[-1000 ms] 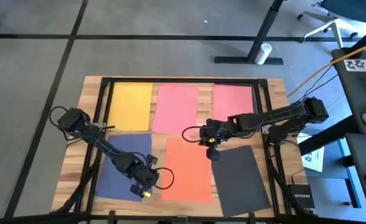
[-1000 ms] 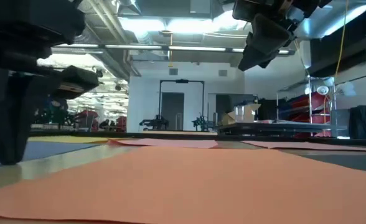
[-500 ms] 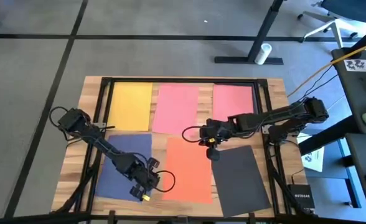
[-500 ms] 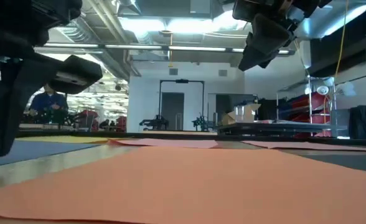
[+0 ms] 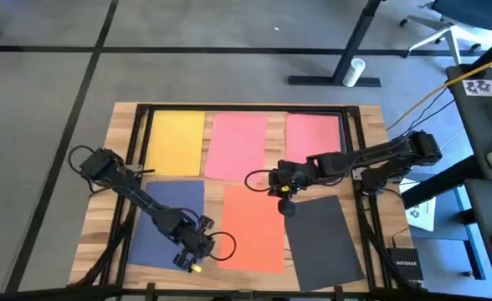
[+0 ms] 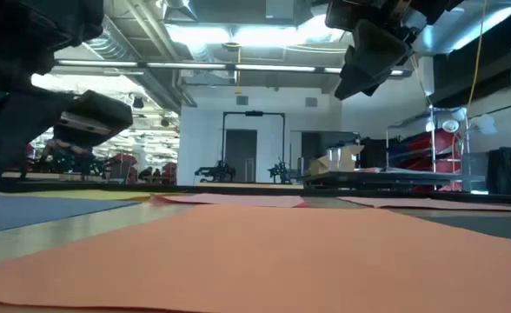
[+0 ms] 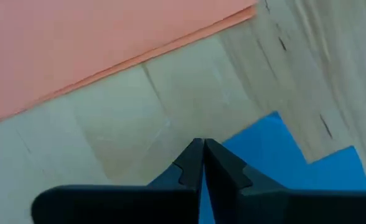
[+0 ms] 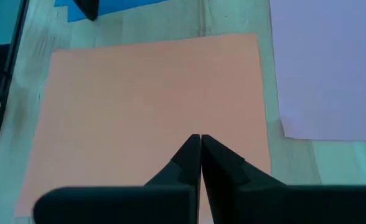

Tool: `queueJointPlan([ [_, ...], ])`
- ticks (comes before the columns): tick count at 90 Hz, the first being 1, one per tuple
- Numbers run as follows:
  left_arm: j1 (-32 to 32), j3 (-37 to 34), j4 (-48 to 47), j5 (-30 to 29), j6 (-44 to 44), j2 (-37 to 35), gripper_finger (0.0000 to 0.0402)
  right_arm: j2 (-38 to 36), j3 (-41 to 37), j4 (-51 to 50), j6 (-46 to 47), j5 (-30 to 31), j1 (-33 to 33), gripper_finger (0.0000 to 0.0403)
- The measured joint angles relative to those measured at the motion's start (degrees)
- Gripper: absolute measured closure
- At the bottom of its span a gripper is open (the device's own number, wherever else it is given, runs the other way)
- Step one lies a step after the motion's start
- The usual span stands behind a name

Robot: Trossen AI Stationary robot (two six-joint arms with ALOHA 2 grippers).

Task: Organize paper
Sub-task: Stack the violet paper on top of the violet paper

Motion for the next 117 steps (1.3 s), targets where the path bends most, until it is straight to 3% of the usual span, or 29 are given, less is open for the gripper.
queueJointPlan([
  [44, -5.9, -0.2, -2.1, 0.9, -8.7, -1.2, 0.0401, 0.0, 0.0, -0.1, 0.0, -0.6, 0.0, 0.0402],
  [85, -5.8, 3.9, -3.1, 0.5, -8.5, -1.4, 0.0401, 0.0, 0.0, -0.1, -0.6, -0.6, 0.0, 0.0402],
  [106, -2.6, 4.6, -11.2, -9.7, -7.6, -1.4, 0.0401, 0.0, 0.0, 0.0, -1.2, 1.5, 0.0, 0.0402],
  [117, 1.8, 3.2, -10.3, -11.1, -11.8, -1.5, 0.0402, 0.0, 0.0, 0.0, -1.2, 3.9, 0.1, 0.0402],
])
